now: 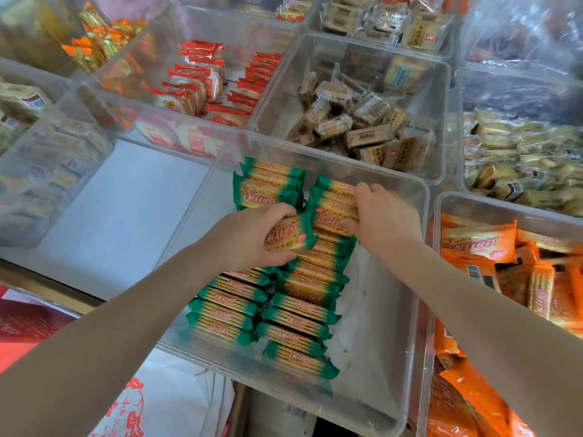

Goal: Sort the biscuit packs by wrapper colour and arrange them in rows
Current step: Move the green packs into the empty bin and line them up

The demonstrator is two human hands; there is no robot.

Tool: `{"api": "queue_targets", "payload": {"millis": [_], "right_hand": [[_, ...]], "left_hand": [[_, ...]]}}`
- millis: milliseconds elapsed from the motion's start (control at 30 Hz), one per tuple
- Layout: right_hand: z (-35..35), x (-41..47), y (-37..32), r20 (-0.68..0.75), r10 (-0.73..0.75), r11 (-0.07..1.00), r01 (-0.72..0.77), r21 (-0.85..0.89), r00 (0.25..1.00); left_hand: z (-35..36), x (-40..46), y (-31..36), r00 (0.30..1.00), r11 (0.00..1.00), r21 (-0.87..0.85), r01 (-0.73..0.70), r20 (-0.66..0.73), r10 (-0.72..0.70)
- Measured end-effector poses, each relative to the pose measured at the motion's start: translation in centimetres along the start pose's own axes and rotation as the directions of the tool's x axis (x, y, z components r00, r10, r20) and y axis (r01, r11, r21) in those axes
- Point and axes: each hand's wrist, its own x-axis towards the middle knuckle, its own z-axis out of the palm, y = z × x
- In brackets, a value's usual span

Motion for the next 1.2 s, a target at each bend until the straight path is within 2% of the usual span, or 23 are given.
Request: {"api": "queue_targets", "payload": {"millis": [67, 167, 200, 267, 333, 367, 400, 433, 467, 533, 600, 700, 767, 833, 933, 1000, 1067, 1200], "right_hand": [[0.4, 0.0, -0.1, 0.051, -0.005, 0.994, 0.000, 0.112, 0.999], [0.1, -0.4, 0.1, -0.019, -0.075, 0.991, 0.077, 0.112, 0.997], [0.0, -0.5, 0.3, -0.071, -0.154, 0.977, 0.162, 0.137, 0.986], [-0.5, -0.9, 0.6, -0.124, -0.329, 0.885, 0.351, 0.305, 0.936], [-1.2, -1.5, 0.5, -0.092, -0.420, 0.771, 0.408, 0.488, 0.903], [-1.3, -1.6, 0.4, -0.074, -0.428, 0.742, 0.397, 0.541, 0.901], [-1.3, -1.6, 0.4, -0.063, -0.403, 0.728, 0.362, 0.582, 0.913], [-1.2, -1.6, 0.3, -0.047, -0.351, 0.715, 0.300, 0.632, 0.935], [-1.2, -1.5, 0.2, -0.020, -0.274, 0.692, 0.212, 0.691, 0.961], [-1.3, -1.2, 0.1, 0.100, -0.108, 0.587, -0.018, 0.809, 0.989], [-1.2, -1.0, 0.3, 0.235, -0.074, 0.537, -0.160, 0.828, 0.969], [-2.0, -0.8, 0.9, 0.332, -0.304, 0.545, -0.122, 0.829, 0.893], [-2.6, -0.8, 1.4, 0.327, -0.381, 0.630, -0.016, 0.777, 0.865], [-2.6, -0.7, 2.0, 0.279, -0.309, 0.764, 0.063, 0.642, 0.909], [-1.8, -1.2, 1.9, 0.225, -0.185, 0.842, 0.036, 0.539, 0.957], [-1.0, -1.7, 1.0, 0.145, -0.153, 0.938, 0.098, 0.332, 0.978], [-0.3, -1.9, 0.3, 0.066, -0.157, 0.981, 0.148, 0.126, 0.985], [-0.2, -1.6, 0.1, 0.089, -0.069, 0.990, 0.057, 0.129, 0.994]], "left_hand": [[0.1, 0.6, 0.7, 1.000, 0.989, -0.145, 0.013, 0.022, -0.010], [0.0, 1.4, 1.6, 0.995, 0.940, -0.329, 0.089, 0.077, -0.067], [-0.2, 1.6, 1.8, 0.985, 0.871, -0.464, 0.165, 0.127, -0.119], [-0.8, 1.8, 2.3, 0.947, 0.608, -0.727, 0.319, 0.267, -0.177], [-1.1, 2.2, 2.5, 0.907, 0.368, -0.829, 0.421, 0.389, -0.159], [-1.2, 2.3, 2.6, 0.898, 0.333, -0.834, 0.440, 0.415, -0.145], [-1.2, 2.4, 2.8, 0.898, 0.348, -0.828, 0.440, 0.417, -0.141], [-1.0, 2.4, 2.9, 0.912, 0.437, -0.802, 0.408, 0.381, -0.152], [-0.9, 2.3, 3.1, 0.936, 0.576, -0.741, 0.346, 0.315, -0.157], [-0.6, 2.0, 3.3, 0.985, 0.830, -0.534, 0.158, 0.144, -0.094], [-0.3, 1.7, 3.7, 1.000, 0.935, -0.354, -0.004, 0.019, 0.011], [0.1, 1.5, 4.1, 0.985, 0.943, -0.285, -0.170, -0.067, 0.158], [0.3, 1.5, 4.0, 0.978, 0.941, -0.268, -0.207, -0.085, 0.191], [0.5, 1.5, 3.5, 0.985, 0.958, -0.231, -0.172, -0.065, 0.161], [1.0, 1.7, 2.6, 0.992, 0.988, -0.101, -0.115, -0.064, 0.109], [1.6, 2.1, 2.2, 0.979, 0.991, -0.023, -0.135, -0.156, 0.130], [2.0, 2.6, 2.3, 0.959, 0.990, 0.054, -0.133, -0.246, 0.143], [2.3, 2.7, 2.0, 0.939, 0.981, 0.166, -0.098, -0.312, 0.147]]}}
